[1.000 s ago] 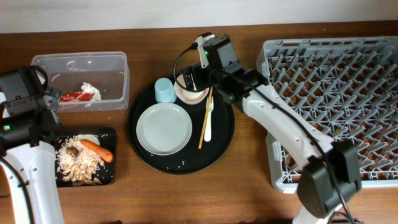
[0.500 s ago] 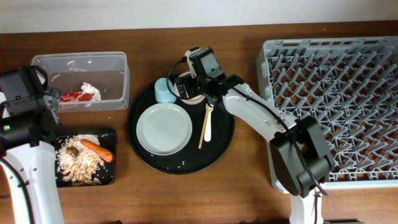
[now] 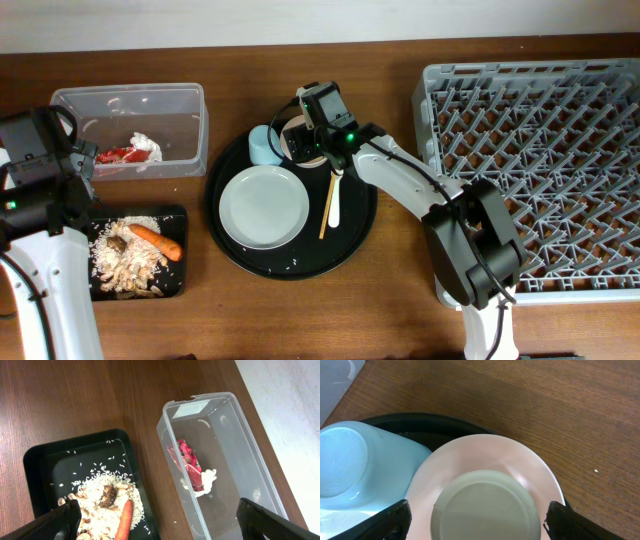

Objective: Sort waste into correct bins and load items into the dishwasher rack
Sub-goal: 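Grasp the white cup with the right gripper and lift it, then carry the white cup right and set it upside down in the rack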

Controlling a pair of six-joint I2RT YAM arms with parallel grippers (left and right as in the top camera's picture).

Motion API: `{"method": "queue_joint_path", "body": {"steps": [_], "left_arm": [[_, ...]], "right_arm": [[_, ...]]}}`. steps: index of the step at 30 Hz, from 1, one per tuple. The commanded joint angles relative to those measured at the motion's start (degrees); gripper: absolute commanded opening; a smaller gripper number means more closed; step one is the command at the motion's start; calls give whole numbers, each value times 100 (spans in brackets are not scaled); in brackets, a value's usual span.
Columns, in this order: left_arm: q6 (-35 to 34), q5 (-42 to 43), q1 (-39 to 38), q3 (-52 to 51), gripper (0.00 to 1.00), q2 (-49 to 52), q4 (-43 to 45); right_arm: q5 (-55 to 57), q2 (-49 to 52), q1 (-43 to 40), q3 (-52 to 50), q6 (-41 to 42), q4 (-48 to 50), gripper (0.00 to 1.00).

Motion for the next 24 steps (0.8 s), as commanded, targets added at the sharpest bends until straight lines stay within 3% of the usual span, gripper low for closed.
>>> {"method": "queue_joint_path", "body": {"steps": [1, 7, 12, 13, 24], "left_arm": [[-59, -11, 24, -17, 99, 13, 7], [-57, -11, 24, -17, 99, 13, 7], [-59, -11, 24, -17, 99, 13, 7], [-57, -11, 24, -17, 99, 13, 7], [-57, -11, 24, -17, 99, 13, 7]], "right_arm": [[50, 70, 37, 118, 20, 33, 85], [50, 72, 37, 116, 20, 24, 81], [50, 74, 37, 116, 20, 2, 73], [50, 74, 37, 116, 22, -13, 68], [52, -140, 22, 173, 22, -15, 60]]}}
